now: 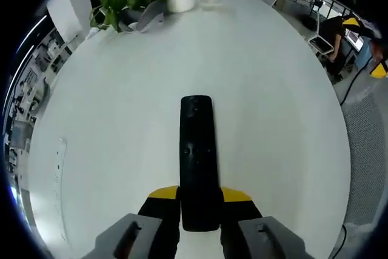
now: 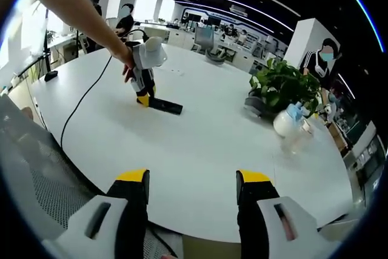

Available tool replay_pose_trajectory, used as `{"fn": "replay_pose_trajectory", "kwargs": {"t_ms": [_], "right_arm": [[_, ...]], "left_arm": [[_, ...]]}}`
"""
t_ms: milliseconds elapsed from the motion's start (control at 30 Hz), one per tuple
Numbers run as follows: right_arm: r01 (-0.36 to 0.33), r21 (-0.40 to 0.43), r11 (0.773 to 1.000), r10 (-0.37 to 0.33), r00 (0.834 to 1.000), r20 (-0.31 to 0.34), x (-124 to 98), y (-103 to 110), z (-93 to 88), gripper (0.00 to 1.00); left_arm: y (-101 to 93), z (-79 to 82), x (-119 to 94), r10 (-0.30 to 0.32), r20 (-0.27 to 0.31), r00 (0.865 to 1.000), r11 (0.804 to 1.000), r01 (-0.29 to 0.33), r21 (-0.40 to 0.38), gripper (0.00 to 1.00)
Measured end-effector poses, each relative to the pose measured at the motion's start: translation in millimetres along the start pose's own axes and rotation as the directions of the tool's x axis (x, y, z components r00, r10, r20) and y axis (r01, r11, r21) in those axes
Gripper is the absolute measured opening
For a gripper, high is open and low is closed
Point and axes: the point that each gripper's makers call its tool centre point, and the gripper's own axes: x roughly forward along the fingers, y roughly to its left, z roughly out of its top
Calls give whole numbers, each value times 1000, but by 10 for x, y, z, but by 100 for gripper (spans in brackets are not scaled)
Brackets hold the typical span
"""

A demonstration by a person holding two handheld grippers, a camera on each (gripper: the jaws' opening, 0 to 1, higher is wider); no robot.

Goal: Press the specified remote control buttons in sequence, fully releasing each button before pressing the next.

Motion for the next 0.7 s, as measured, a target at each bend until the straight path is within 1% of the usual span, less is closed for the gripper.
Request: {"fn": "replay_pose_trajectory", "kwargs": {"t_ms": [167, 333, 433, 700], "right_arm": [[-2, -1, 1000, 2, 1000, 4, -8, 5, 7, 59], [-4, -2, 1000, 4, 1000, 7, -14, 14, 12, 59], [-3, -2, 1000, 3, 1000, 10, -15, 13, 18, 59], [0, 11, 1000, 0, 1000, 20, -24, 4, 38, 57]], "left_arm": [[-77, -18, -7, -3, 8, 1000, 1000, 3, -12, 23], [-142, -35, -12, -11, -5, 1000, 1000, 11, -17, 23], [-176, -48, -13, -12, -12, 1000, 1000, 12, -7, 23], [-323, -87, -33, -17, -14, 1000, 1000, 17, -11, 23]]}}
